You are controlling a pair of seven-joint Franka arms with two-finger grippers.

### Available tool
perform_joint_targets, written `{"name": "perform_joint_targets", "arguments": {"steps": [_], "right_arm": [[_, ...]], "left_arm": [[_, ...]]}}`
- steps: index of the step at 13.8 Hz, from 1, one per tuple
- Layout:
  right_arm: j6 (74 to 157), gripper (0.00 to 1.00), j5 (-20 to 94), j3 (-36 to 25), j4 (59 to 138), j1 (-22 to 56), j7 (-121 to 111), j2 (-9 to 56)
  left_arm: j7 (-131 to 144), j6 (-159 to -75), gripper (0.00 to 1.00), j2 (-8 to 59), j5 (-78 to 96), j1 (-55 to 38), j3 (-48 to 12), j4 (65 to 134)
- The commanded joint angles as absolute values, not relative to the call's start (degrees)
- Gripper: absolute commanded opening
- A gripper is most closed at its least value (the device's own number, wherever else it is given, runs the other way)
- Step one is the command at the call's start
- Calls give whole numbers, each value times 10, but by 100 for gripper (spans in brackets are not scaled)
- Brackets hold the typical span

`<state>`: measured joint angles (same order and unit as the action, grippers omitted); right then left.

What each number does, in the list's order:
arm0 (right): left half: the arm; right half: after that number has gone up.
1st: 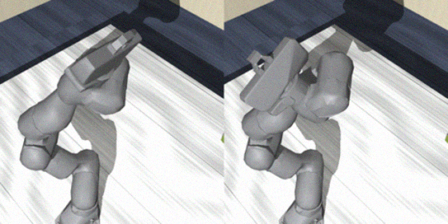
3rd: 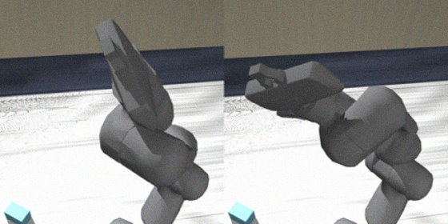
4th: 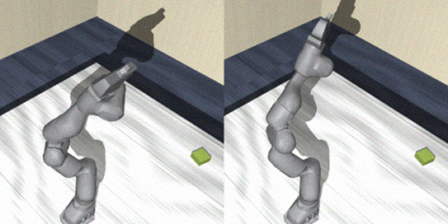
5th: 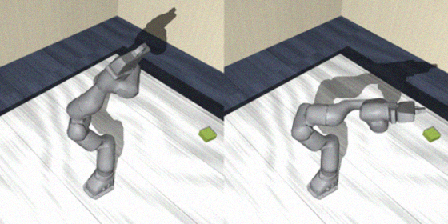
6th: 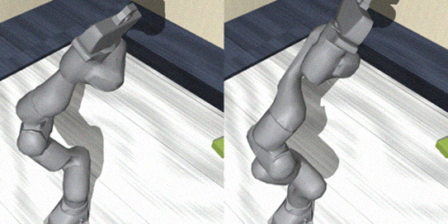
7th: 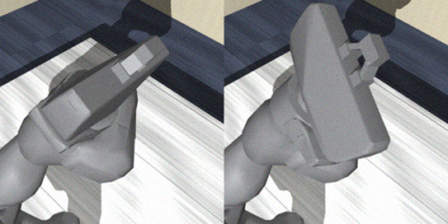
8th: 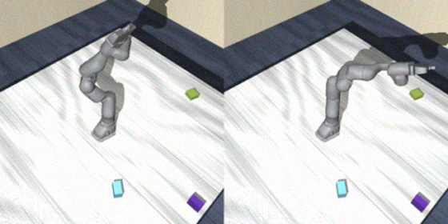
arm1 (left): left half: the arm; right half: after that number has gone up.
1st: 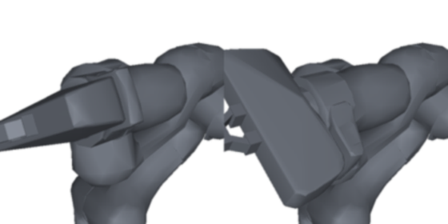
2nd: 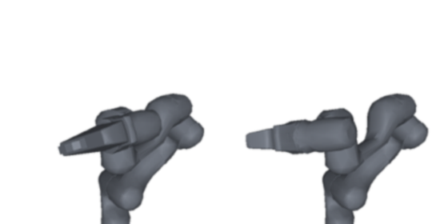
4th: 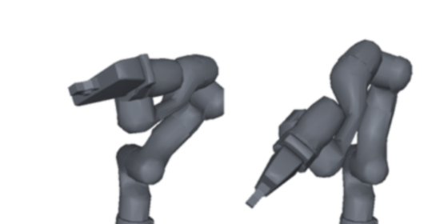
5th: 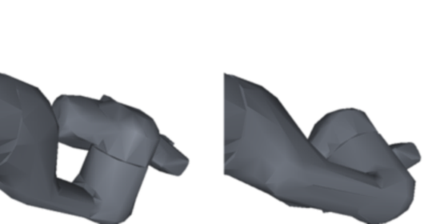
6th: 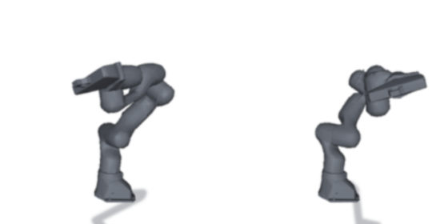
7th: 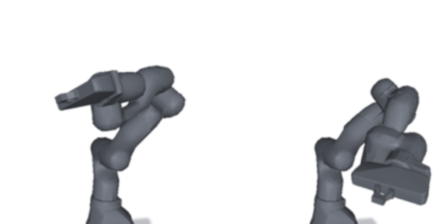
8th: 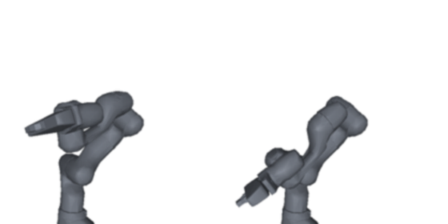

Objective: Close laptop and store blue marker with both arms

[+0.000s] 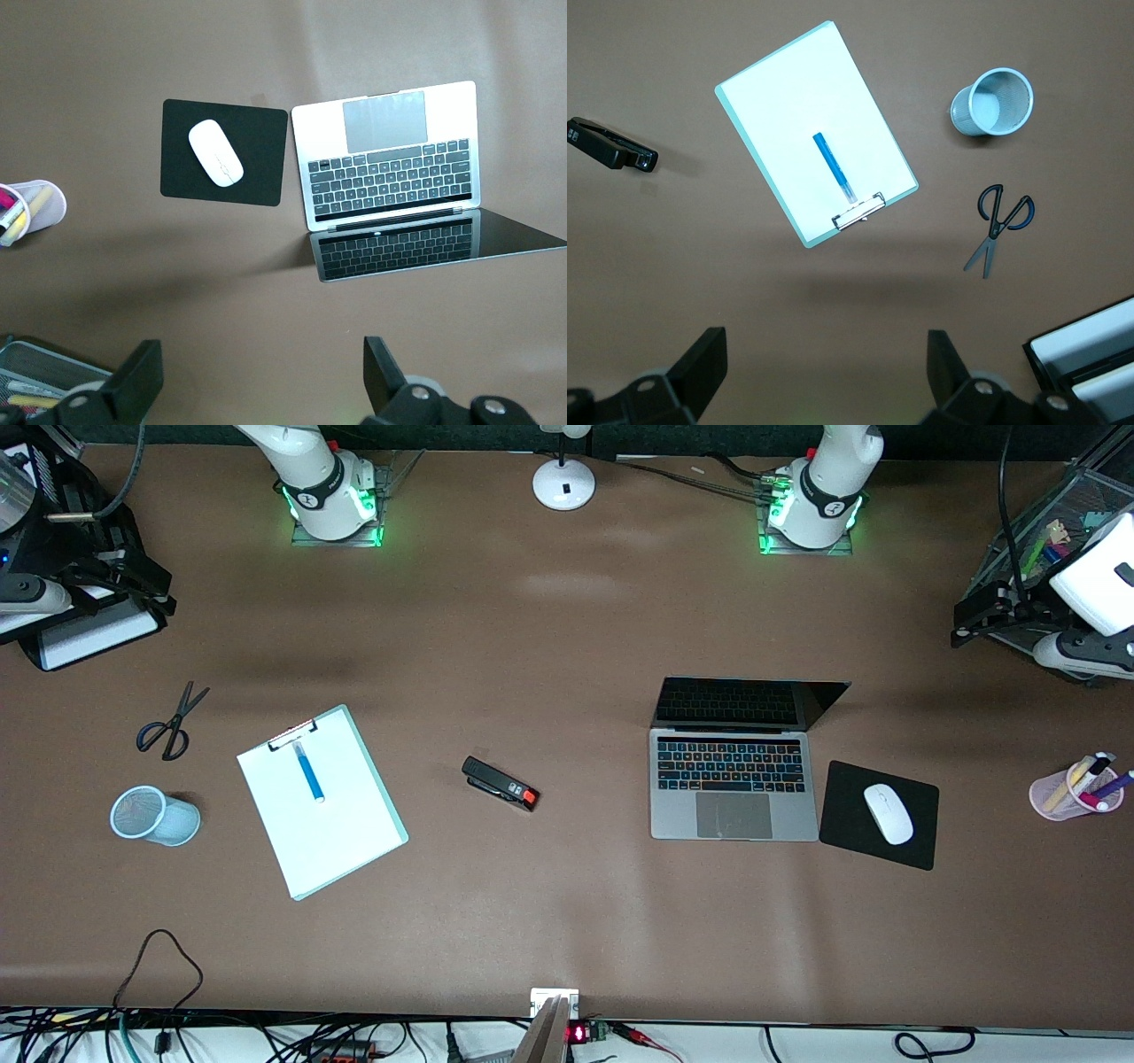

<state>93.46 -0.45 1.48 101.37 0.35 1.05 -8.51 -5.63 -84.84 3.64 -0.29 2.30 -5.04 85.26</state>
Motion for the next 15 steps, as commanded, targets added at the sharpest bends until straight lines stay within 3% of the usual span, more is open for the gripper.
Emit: {"name": "perform_joint_targets", "arguments": {"steps": [1, 6, 12, 15], "right_arm": [[927, 100, 1, 17, 1002, 2, 8, -81], [928, 100, 1, 17, 1001, 1, 6, -77], [930, 100, 1, 17, 1007, 2, 6, -59], [942, 100, -1, 18, 1009, 4, 6, -35]], "left_arm": [[-66, -852, 100, 40, 1, 22, -51, 850], [-64, -850, 100, 39, 1, 22, -52, 850], [-66, -850, 28, 52, 4, 18, -53, 843], [-61, -839, 5, 52, 4, 15, -53, 844]]}}
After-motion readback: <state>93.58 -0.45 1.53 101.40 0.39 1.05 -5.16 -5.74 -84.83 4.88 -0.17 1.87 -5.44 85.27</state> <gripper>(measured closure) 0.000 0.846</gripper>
